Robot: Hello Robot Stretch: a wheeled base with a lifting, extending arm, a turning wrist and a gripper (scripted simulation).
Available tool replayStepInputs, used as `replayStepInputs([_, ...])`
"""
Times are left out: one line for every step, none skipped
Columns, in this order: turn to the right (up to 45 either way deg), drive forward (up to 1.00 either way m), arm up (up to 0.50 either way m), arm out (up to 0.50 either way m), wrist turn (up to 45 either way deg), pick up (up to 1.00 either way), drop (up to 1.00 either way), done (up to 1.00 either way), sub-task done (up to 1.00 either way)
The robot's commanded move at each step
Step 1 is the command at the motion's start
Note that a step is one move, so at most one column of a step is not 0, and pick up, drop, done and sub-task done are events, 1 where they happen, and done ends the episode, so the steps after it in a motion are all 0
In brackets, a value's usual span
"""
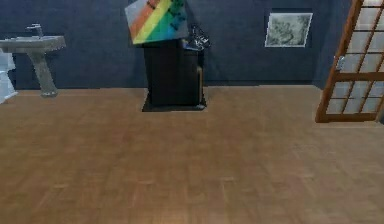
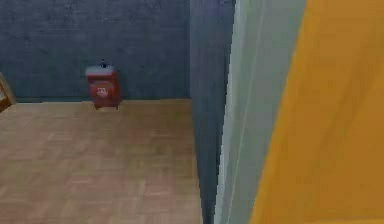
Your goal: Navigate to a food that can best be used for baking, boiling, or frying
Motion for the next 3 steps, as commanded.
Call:
replayStepInputs([27.0, 0.0, 0.0, 0.0, 0.0, 0.0, 0.0, 0.0, 0.0])
replayStepInputs([0.0, 1.0, 0.0, 0.0, 0.0, 0.0, 0.0, 0.0, 0.0])
replayStepInputs([0.0, 1.0, 0.0, 0.0, 0.0, 0.0, 0.0, 0.0, 0.0])
